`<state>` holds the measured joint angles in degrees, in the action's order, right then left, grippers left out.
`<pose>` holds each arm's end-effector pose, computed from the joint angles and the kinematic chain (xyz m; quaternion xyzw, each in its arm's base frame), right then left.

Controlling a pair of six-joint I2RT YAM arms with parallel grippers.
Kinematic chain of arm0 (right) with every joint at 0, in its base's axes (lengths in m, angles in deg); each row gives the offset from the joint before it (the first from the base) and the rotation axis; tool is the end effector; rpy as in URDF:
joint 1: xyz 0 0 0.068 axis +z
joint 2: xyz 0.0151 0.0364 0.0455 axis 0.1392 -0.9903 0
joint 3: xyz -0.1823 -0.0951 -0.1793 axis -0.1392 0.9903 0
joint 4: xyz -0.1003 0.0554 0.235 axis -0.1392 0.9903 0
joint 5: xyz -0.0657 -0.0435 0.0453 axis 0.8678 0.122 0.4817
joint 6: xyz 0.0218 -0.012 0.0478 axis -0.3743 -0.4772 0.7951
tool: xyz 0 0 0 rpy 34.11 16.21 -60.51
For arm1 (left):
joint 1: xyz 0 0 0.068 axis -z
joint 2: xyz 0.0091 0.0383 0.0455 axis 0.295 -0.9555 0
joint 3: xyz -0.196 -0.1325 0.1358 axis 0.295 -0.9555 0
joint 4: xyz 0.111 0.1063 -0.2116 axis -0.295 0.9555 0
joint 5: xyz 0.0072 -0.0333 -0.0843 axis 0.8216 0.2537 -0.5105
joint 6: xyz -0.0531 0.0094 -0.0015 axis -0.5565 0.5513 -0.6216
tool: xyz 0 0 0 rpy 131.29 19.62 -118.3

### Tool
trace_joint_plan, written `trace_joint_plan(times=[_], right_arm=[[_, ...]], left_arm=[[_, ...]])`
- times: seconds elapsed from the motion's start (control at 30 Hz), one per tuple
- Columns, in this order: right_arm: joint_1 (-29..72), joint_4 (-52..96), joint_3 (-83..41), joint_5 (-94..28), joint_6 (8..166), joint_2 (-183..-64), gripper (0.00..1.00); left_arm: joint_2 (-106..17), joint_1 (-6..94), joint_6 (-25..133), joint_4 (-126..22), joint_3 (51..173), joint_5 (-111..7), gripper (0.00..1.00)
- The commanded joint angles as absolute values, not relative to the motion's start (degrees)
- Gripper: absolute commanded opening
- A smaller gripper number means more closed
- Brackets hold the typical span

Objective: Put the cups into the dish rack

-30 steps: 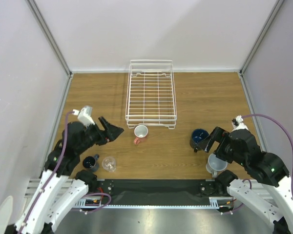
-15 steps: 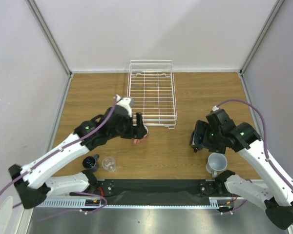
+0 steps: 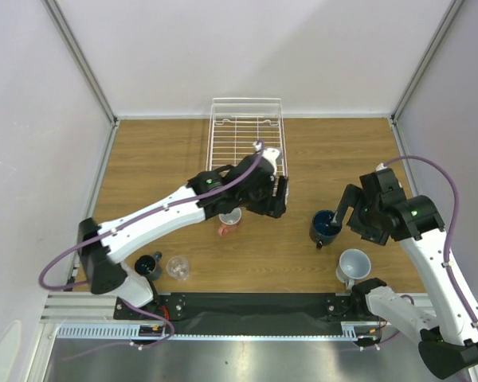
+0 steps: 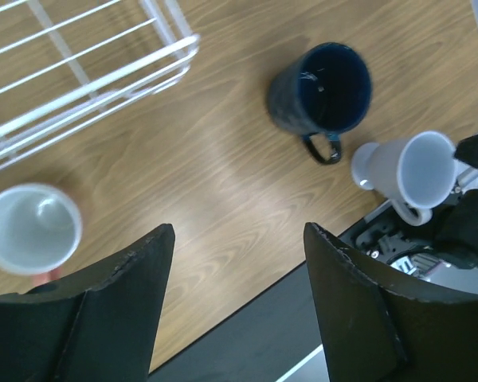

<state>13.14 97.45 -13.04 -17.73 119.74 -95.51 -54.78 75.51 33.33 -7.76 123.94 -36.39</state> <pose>0.1265 0.0442 0.3495 0.1716 0.9513 0.0741 0.2451 0.1749 -0.2751 0.3543 0.1791 0.9006 -0.2385 0.3162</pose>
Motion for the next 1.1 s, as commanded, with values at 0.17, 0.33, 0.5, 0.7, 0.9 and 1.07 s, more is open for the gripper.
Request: trace_joint_plan(times=[0.17, 0.33, 0.5, 0.7, 0.9, 1.07], right_arm=[[4.8, 99.6, -11.7, -19.7, 114.5, -97.1, 0.9], [-0.2, 93.0, -7.4, -21.4, 112.2, -97.9, 0.81], [-3.7, 85.9, -3.9, -23.2, 109.6, -101.1, 0.72], [-4.7, 79.9, -1.5, -27.9, 106.7, -105.3, 0.67], [-4.7, 76.2, 0.7, -28.6, 106.2, -108.5, 0.63], [-4.7, 73.2, 2.2, -28.6, 105.8, -111.4, 0.56]], left_arm=[[-58.4, 77.9, 34.5, -7.7, 130.1, -38.0, 0.71], [-54.3, 77.9, 34.4, -10.2, 125.9, -39.9, 0.72], [-51.0, 77.9, 34.6, -11.0, 123.4, -40.5, 0.79], [-46.7, 77.9, 35.0, -11.6, 121.5, -40.1, 0.94], [-44.5, 77.7, 35.1, -11.5, 121.2, -40.0, 0.95], [-42.5, 77.4, 34.6, -11.5, 120.5, -40.3, 0.95]])
